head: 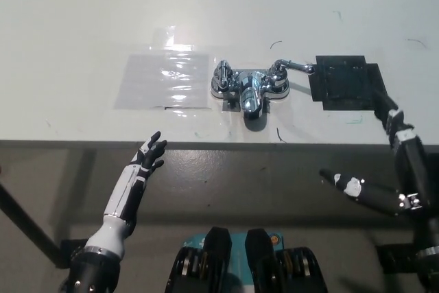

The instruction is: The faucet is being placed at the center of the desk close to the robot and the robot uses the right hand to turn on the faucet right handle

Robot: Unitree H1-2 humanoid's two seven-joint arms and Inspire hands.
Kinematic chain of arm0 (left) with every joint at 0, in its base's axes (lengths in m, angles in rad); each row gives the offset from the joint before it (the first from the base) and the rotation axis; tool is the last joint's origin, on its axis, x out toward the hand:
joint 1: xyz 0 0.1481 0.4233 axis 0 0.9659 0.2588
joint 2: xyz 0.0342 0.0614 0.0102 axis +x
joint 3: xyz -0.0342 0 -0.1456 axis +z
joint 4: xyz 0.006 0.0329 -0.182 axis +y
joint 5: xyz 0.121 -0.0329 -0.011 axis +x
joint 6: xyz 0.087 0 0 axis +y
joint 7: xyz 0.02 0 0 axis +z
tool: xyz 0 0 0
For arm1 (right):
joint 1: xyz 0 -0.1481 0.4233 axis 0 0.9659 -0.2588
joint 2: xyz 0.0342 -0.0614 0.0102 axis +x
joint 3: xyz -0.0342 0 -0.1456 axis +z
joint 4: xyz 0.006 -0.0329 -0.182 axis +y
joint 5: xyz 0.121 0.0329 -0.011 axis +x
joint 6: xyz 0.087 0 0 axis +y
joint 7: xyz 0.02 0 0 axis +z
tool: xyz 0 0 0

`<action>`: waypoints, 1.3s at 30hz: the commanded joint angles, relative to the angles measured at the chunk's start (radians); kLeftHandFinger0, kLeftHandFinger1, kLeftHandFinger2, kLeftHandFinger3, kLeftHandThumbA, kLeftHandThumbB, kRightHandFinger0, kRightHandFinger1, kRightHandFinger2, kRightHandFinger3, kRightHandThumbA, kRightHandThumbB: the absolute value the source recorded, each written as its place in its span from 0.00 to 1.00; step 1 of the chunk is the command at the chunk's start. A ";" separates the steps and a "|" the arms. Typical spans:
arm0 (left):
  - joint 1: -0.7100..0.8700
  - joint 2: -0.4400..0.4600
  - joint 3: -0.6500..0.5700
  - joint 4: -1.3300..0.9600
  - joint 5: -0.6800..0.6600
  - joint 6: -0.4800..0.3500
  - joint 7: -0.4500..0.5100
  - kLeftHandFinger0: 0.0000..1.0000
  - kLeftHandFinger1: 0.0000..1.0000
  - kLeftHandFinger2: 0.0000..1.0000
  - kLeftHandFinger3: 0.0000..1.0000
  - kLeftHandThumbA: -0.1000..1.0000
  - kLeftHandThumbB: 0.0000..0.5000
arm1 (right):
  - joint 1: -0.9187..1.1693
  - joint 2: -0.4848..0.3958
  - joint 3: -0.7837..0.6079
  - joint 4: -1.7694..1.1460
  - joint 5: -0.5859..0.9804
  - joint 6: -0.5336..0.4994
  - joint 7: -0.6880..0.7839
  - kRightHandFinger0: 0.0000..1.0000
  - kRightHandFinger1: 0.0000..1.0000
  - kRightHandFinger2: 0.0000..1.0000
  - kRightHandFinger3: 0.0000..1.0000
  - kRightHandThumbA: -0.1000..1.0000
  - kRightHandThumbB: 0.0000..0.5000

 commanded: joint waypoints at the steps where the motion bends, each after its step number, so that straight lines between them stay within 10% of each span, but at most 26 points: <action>1: -0.036 0.005 0.004 -0.053 -0.014 -0.015 -0.006 1.00 1.00 1.00 1.00 1.00 0.18 | -0.006 0.072 -0.079 0.192 0.134 -0.269 -0.129 1.00 1.00 1.00 1.00 0.83 0.00; 39: 0.126 0.012 -0.054 -0.080 0.011 -0.035 -0.019 1.00 1.00 1.00 1.00 1.00 0.04 | 0.199 0.046 -0.022 0.284 0.167 -0.276 -0.081 1.00 1.00 1.00 1.00 0.74 0.00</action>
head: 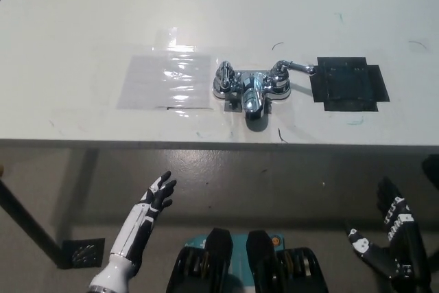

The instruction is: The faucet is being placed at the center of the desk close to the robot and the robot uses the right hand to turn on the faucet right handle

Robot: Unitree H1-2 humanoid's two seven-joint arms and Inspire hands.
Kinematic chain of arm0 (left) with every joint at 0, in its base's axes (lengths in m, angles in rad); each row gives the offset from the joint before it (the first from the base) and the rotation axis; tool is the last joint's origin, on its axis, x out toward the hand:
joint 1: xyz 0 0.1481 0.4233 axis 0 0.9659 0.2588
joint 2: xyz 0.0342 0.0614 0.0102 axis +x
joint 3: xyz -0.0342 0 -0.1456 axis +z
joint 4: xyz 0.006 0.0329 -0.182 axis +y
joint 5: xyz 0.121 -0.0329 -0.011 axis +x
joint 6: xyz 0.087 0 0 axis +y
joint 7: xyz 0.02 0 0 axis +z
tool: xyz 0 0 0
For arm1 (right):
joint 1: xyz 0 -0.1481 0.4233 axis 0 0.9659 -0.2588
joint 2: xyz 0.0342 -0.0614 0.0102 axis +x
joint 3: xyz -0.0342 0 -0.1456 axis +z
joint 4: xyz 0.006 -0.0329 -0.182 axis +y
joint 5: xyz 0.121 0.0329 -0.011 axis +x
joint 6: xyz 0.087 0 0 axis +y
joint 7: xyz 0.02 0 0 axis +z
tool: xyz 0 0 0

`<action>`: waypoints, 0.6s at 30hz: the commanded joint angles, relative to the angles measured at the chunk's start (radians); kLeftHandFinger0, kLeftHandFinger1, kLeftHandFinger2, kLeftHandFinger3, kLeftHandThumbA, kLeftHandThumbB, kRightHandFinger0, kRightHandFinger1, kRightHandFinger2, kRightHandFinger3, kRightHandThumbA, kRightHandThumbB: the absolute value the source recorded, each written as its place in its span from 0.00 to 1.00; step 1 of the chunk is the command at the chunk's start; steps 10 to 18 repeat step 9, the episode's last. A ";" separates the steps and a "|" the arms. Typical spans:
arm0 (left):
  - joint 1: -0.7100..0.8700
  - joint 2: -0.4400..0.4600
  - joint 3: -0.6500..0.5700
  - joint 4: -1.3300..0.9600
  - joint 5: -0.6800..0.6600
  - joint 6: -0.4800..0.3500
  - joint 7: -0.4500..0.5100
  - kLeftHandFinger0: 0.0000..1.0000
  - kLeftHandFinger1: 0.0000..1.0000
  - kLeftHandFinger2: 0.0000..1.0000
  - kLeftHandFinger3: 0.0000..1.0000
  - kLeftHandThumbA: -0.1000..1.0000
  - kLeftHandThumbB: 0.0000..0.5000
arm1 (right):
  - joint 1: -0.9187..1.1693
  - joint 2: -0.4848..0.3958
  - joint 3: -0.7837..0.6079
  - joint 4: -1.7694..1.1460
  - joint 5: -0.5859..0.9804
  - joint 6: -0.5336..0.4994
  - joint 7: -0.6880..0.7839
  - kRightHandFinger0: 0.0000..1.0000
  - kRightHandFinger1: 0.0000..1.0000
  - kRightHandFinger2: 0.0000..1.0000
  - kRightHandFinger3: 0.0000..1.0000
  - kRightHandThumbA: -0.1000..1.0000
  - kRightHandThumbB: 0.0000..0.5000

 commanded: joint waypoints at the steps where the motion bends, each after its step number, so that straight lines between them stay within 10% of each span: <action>1: -0.012 0.008 0.004 -0.035 0.008 -0.027 0.001 1.00 1.00 1.00 1.00 1.00 0.04 | 0.001 -0.011 0.018 -0.025 0.018 -0.041 0.002 1.00 1.00 1.00 1.00 0.72 0.00; 18: -0.011 0.007 0.019 -0.034 -0.008 -0.022 0.004 1.00 1.00 1.00 1.00 1.00 0.03 | -0.019 -0.030 0.036 -0.004 -0.010 -0.042 -0.001 1.00 1.00 1.00 1.00 0.72 0.02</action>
